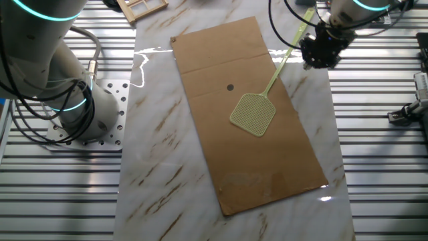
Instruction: Swat with a flyswatter
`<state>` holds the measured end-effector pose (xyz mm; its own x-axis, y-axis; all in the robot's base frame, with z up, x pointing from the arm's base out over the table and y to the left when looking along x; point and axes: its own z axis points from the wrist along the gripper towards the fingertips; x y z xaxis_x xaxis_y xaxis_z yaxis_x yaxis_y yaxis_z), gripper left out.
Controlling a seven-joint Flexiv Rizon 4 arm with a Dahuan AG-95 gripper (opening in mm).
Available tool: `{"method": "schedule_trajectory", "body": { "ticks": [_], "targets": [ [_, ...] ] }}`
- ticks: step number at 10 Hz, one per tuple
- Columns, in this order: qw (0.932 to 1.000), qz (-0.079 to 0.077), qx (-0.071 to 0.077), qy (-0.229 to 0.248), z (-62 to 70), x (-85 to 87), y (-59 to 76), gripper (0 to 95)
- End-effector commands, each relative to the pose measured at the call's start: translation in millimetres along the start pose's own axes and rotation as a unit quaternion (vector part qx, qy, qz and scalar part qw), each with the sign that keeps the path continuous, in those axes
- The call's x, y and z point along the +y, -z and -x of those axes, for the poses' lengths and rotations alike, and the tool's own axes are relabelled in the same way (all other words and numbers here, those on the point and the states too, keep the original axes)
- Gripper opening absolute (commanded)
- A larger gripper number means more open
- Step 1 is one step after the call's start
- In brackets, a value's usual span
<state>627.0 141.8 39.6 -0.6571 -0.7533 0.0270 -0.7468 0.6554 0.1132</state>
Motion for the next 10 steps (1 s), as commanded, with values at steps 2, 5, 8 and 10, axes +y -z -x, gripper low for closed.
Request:
{"method": "schedule_trajectory", "body": {
  "ticks": [2,5,8,10],
  "targets": [
    [0.9945,-0.001,0.016,-0.104,3.0,-1.4,-0.4,0.0],
    [0.9914,-0.003,0.019,-0.13,3.0,-1.4,-0.4,0.0],
    [0.9922,0.013,0.01,-0.124,-8.8,-9.7,3.1,0.0],
    [0.9942,0.012,0.021,-0.105,-33.0,-36.7,14.2,0.0]
  ]
}}
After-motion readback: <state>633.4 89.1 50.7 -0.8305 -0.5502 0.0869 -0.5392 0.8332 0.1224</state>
